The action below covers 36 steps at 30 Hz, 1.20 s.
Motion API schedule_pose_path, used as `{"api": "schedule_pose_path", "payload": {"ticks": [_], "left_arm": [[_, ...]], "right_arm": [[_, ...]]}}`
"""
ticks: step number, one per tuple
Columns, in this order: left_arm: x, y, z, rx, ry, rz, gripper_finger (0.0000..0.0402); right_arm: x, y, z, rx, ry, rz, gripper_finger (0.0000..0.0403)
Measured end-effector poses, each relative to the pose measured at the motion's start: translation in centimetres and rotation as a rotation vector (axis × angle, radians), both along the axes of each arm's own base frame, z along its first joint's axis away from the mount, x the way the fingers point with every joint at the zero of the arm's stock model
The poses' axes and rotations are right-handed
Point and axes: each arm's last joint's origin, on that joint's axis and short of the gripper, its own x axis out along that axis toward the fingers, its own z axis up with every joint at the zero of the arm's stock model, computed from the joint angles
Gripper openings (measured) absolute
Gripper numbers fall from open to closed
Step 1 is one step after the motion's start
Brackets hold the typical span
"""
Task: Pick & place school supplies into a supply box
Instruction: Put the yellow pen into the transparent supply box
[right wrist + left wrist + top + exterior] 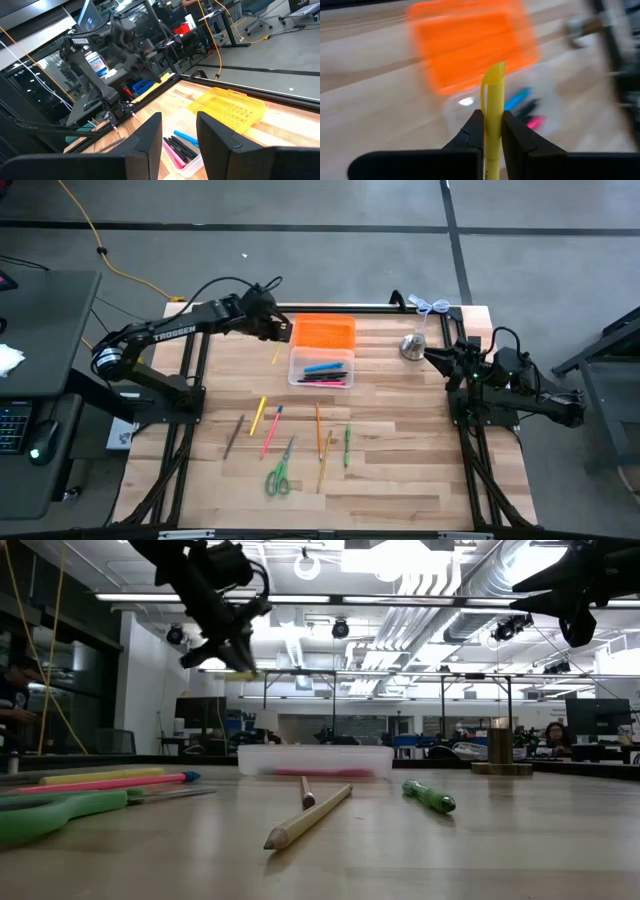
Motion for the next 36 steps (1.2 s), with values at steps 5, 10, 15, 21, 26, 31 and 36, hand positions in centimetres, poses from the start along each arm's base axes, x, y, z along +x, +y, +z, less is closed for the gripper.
{"api": "schedule_pose_path", "payload": {"ticks": [5,10,15,21,26,31,36], "left_arm": [[1.0,0.2,1.1,0.002,-0.178,-0.072,0.0067],[1.6,0.3,1.9,-0.007,-0.290,-0.136,0.0067],[2.2,-0.1,2.5,-0.002,-0.367,-0.178,0.0067],[3.3,-1.4,3.3,0.033,-0.443,-0.239,0.0067],[4.0,-2.3,3.7,0.048,-0.481,-0.256,0.0067],[4.5,-3.4,3.8,0.063,-0.488,-0.273,0.0067],[4.6,-3.4,3.9,0.078,-0.491,-0.263,0.0067]], "right_arm": [[0.0,0.0,0.0,0.000,0.000,0.000,0.0098],[0.0,0.0,0.0,0.000,0.000,0.000,0.0098],[0.0,0.0,0.0,0.000,0.000,0.000,0.0098],[0.0,0.0,0.0,-0.008,0.003,-0.011,0.0098],[0.0,-0.1,0.0,-0.008,0.003,-0.020,0.0098],[0.0,-0.1,0.0,-0.008,0.003,-0.020,0.0098],[0.0,0.0,0.0,-0.008,0.003,-0.018,0.0099]]}}
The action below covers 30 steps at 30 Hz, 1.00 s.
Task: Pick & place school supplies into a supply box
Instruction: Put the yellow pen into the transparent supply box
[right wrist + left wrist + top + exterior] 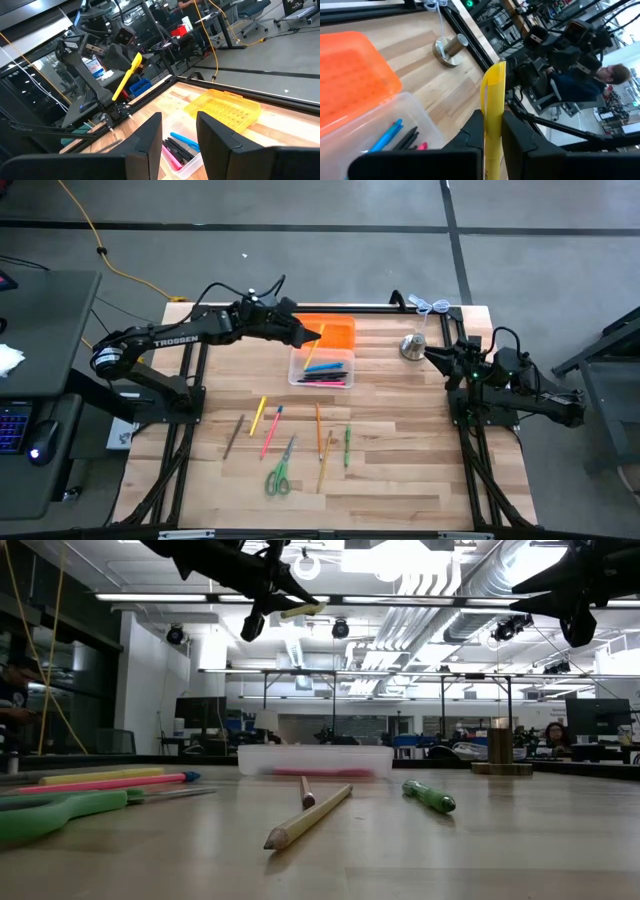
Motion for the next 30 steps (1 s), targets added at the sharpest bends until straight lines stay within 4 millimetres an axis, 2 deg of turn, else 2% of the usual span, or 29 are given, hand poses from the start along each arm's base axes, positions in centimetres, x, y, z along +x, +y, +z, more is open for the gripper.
{"api": "schedule_pose_path", "payload": {"ticks": [4,8,12,15,21,30], "left_arm": [[0.0,0.1,0.0,0.011,-0.002,0.002,0.0067],[0.2,-0.2,0.2,0.110,-0.009,-0.029,0.0067],[0.9,-1.0,0.4,0.213,0.057,-0.051,0.0067],[2.0,-1.3,1.3,0.308,0.102,-0.050,0.0067],[4.6,-0.6,1.6,0.402,0.296,-0.100,0.0067],[8.2,0.5,0.4,0.521,0.561,-0.199,0.0067]], "right_arm": [[0.0,0.0,0.0,0.001,0.000,0.013,0.0099],[0.0,0.0,0.0,0.001,0.000,0.019,0.0099],[0.0,0.1,0.0,0.001,0.000,0.019,0.0099],[0.0,0.0,0.0,0.004,-0.001,0.019,0.0099],[0.0,0.1,0.0,0.011,-0.004,0.020,0.0099],[0.0,0.0,0.0,0.010,-0.002,0.018,0.0099]]}}
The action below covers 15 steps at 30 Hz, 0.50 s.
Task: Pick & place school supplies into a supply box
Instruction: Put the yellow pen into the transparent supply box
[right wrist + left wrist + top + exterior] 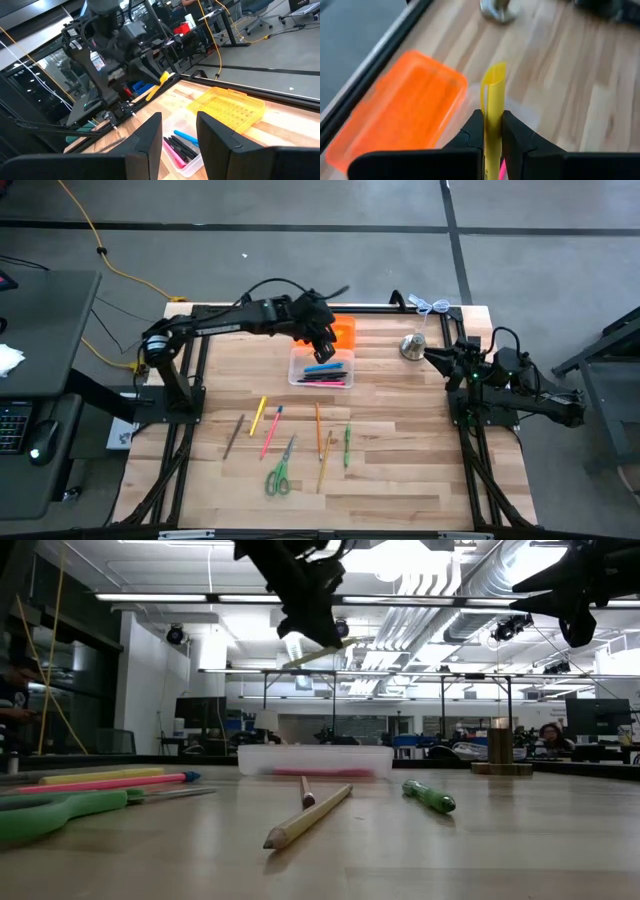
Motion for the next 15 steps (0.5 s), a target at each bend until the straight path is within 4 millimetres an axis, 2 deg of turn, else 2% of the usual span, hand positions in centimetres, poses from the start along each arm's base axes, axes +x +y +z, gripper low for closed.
{"api": "schedule_pose_path", "payload": {"ticks": [8,15], "left_arm": [[1.9,-0.3,-1.2,0.080,0.110,-0.069,0.0067],[2.4,-0.5,-2.9,0.080,0.191,-0.091,0.0067]], "right_arm": [[0.0,0.0,0.0,-0.009,0.004,-0.010,0.0099],[0.0,0.0,0.0,-0.009,0.004,-0.011,0.0098]]}}
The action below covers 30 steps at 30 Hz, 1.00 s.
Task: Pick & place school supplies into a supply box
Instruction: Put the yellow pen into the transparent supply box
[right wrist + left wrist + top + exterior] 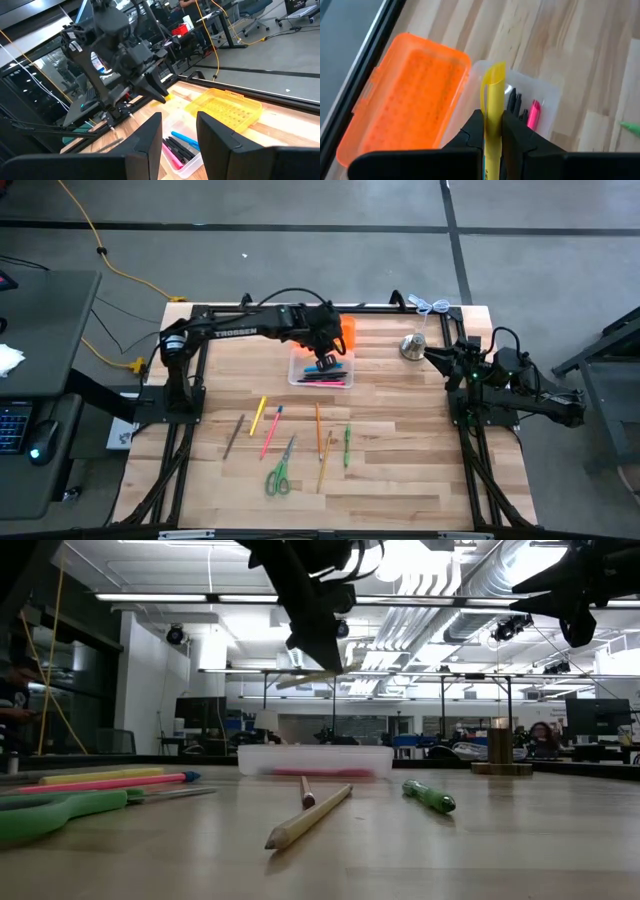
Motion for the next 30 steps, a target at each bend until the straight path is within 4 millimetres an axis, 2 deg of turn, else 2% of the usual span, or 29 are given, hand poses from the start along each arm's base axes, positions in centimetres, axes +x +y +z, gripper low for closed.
{"api": "schedule_pose_path", "payload": {"ticks": [9,26,30], "left_arm": [[0.7,-1.1,-1.0,0.027,0.047,-0.076,0.0067],[0.9,-1.0,-0.9,0.057,0.036,-0.112,0.0067],[1.5,-1.1,-2.2,0.044,0.065,-0.120,0.0067]], "right_arm": [[0.0,0.0,0.0,0.000,0.000,0.000,0.0098],[0.0,0.0,0.0,0.000,0.000,0.001,0.0098],[0.0,0.0,0.0,0.000,0.000,0.001,0.0098]]}}
